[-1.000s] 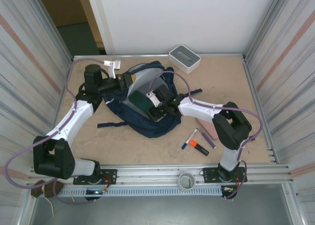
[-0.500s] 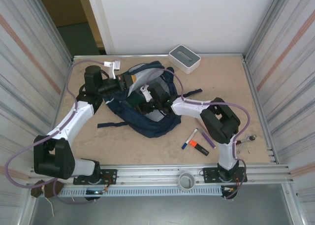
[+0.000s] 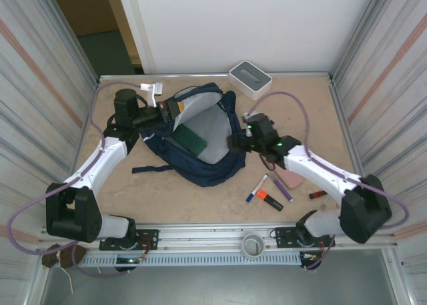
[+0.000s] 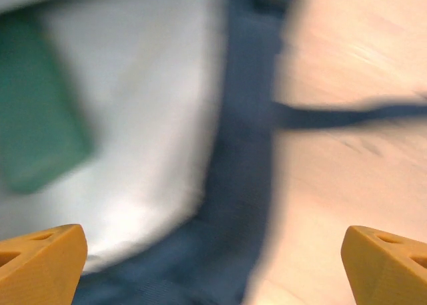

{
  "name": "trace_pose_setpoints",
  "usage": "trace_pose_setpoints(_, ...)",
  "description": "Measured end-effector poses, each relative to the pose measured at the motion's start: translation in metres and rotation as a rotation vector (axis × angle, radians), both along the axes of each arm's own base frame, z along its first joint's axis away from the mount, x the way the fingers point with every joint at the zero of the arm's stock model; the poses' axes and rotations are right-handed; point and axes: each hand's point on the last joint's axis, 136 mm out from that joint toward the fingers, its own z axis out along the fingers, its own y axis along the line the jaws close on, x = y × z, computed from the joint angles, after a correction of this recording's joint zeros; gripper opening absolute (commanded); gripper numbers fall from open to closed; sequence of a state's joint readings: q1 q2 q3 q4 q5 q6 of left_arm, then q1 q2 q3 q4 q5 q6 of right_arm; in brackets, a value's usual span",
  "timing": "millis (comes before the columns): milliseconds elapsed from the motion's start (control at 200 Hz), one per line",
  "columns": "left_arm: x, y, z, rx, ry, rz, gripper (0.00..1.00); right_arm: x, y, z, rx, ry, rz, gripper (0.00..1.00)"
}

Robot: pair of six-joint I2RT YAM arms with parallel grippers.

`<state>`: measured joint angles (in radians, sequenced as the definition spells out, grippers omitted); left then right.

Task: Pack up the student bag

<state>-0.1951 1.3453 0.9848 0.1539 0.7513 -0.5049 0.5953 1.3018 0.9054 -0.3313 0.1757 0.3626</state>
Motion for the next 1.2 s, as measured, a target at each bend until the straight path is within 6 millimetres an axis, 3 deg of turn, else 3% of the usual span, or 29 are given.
trace_pose_setpoints(75,0.000,0.000,0.000,0.003,-0.004,-0.001,0.00,-0.012,-0.051,-0.022,-0.076,0.072,-0.144,0.99)
trace_pose_setpoints(135,0.000,0.000,-0.001,0.004,-0.005,-0.001,0.00,-0.027,-0.079,-0.040,-0.127,0.142,-0.214,0.99)
trace_pose_setpoints(220,0.000,0.000,-0.002,0.005,-0.002,-0.001,0.00,-0.044,-0.105,-0.059,-0.163,0.232,-0.283,0.99)
trace_pose_setpoints(296,0.000,0.000,-0.003,0.004,-0.004,-0.001,0.00,-0.049,-0.114,-0.066,-0.141,0.275,-0.324,0.92)
trace_pose_setpoints(636,0.001,0.000,-0.005,0.003,-0.007,-0.003,0.00,-0.058,-0.093,-0.107,-0.100,0.433,-0.328,0.73)
trace_pose_setpoints(797,0.000,-0.001,-0.005,0.002,-0.007,-0.006,0.00,-0.047,-0.095,-0.109,-0.103,0.455,-0.367,0.68)
trace_pose_setpoints(992,0.001,0.001,-0.006,0.002,-0.006,-0.004,0.00,-0.003,-0.090,-0.108,-0.037,0.471,-0.408,0.66)
trace_pose_setpoints(1112,0.002,0.001,-0.008,0.004,-0.002,-0.004,0.00,0.043,-0.075,-0.101,0.058,0.422,-0.392,0.74)
trace_pose_setpoints(1202,0.003,0.001,-0.011,0.006,0.006,-0.005,0.00,0.069,-0.062,-0.083,0.105,0.358,-0.352,0.83)
